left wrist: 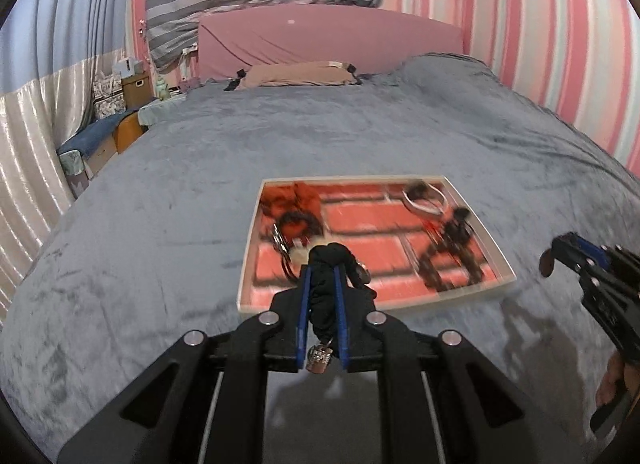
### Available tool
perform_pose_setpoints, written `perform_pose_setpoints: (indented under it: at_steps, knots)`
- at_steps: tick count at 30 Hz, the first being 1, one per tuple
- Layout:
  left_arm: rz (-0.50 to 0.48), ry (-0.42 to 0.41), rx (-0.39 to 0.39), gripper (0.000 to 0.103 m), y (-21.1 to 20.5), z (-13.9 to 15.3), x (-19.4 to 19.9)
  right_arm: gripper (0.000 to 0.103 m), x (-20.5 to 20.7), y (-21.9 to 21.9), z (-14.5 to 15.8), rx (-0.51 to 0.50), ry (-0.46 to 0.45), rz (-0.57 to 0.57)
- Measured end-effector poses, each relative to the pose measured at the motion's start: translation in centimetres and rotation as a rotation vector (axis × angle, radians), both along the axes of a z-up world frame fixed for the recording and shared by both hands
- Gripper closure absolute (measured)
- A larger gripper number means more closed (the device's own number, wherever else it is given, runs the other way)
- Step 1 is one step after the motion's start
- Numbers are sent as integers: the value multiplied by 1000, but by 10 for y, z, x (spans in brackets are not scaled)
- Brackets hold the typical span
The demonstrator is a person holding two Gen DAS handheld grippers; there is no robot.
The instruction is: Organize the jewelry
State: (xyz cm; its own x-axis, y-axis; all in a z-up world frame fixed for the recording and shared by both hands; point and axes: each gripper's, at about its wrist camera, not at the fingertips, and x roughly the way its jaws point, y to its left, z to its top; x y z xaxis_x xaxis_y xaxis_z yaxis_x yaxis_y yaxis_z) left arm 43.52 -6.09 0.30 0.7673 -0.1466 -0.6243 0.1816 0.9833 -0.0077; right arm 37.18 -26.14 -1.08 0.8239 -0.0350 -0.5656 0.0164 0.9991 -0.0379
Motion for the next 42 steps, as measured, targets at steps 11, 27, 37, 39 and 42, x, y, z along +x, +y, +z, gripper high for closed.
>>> perform_pose_setpoints:
  at_steps: [11,27,37,39,42]
  knots:
    - [27,117,-29,91,12,-46,82,82,71,11,-28,43,46,9]
    - [72,201,54,89,19,-112,101,81,98,12,-96,65,193,11]
    - [64,114,64,50,15,-84,72,43,84,11,-84,74,155,12]
    - [58,89,61,50,14,-72,58,33,75,10,-74,82,131,7]
    - [53,47,59,40,14,-54,34,22,54,7,-54,95,83,-7]
